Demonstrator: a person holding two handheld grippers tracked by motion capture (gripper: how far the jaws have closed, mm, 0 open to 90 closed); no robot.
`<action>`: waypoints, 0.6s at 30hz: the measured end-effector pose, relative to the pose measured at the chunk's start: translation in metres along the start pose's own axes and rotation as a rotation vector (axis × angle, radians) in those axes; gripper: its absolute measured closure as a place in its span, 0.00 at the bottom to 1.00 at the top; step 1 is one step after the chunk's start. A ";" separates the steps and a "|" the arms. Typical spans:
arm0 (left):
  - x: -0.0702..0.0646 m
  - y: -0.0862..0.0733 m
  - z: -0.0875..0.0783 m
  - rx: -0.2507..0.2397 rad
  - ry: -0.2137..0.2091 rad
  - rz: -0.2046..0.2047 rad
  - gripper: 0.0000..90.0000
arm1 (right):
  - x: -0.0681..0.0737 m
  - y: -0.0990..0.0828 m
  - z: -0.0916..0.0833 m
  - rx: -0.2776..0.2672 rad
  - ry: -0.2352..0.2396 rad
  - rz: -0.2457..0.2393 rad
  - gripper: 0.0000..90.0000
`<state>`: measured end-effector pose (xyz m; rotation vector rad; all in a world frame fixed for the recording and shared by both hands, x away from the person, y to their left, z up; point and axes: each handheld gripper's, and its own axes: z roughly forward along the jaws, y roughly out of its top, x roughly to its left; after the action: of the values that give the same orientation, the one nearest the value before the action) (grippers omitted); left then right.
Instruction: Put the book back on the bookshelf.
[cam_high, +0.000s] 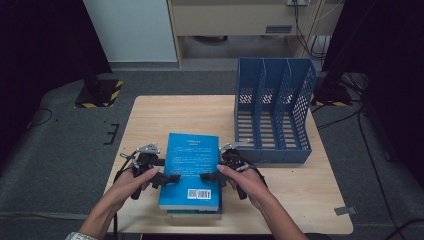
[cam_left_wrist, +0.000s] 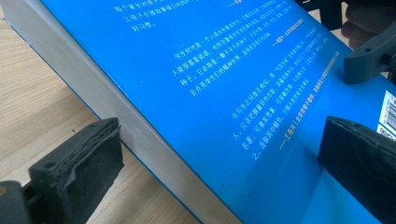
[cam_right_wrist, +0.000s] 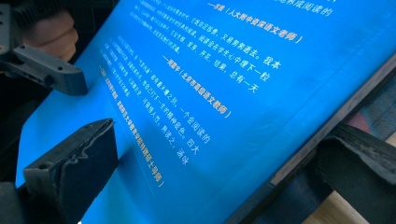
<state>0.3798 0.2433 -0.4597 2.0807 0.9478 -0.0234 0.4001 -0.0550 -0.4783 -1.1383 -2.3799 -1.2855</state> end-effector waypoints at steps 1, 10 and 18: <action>0.001 0.000 0.001 -0.009 0.000 -0.005 0.00 | 0.000 0.000 0.000 0.000 0.000 0.000 0.00; 0.004 -0.002 0.001 -0.039 -0.005 -0.010 0.00 | -0.002 -0.003 0.000 -0.043 0.007 -0.013 0.00; 0.008 0.003 -0.010 -0.039 0.020 -0.034 0.16 | 0.003 0.007 -0.005 -0.041 -0.027 -0.058 0.04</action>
<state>0.3843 0.2542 -0.4534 2.0324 0.9888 -0.0020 0.4019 -0.0550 -0.4695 -1.1124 -2.4337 -1.3515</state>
